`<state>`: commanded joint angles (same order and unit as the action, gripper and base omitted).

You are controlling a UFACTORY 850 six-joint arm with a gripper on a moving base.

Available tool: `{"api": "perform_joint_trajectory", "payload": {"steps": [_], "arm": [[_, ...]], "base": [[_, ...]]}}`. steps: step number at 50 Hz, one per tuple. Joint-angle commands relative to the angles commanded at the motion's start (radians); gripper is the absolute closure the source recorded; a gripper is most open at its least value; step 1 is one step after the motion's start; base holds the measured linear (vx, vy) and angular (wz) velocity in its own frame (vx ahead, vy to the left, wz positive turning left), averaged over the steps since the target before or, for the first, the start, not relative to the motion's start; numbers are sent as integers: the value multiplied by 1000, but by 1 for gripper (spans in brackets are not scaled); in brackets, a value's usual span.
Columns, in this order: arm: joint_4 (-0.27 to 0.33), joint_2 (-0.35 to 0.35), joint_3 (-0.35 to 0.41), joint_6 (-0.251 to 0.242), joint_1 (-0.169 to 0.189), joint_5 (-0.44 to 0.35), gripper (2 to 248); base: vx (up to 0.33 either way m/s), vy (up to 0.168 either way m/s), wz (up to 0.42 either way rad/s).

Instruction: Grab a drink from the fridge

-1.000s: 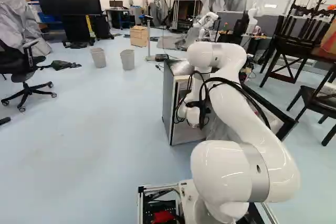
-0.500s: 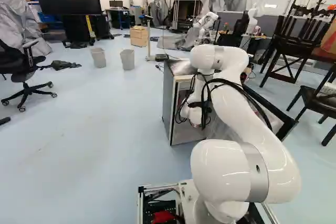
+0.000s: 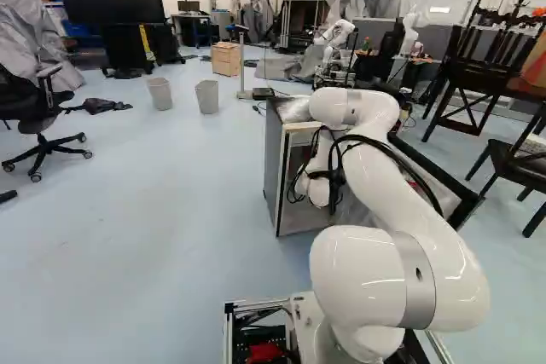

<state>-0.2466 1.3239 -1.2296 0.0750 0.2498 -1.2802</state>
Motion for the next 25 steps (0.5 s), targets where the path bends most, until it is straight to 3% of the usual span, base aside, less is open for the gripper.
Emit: {"api": "perform_joint_trajectory", "payload": {"steps": [25], "arm": [[0, 70, -92, 0, -5, -41, 3]], "base": [[0, 0, 0]]}}
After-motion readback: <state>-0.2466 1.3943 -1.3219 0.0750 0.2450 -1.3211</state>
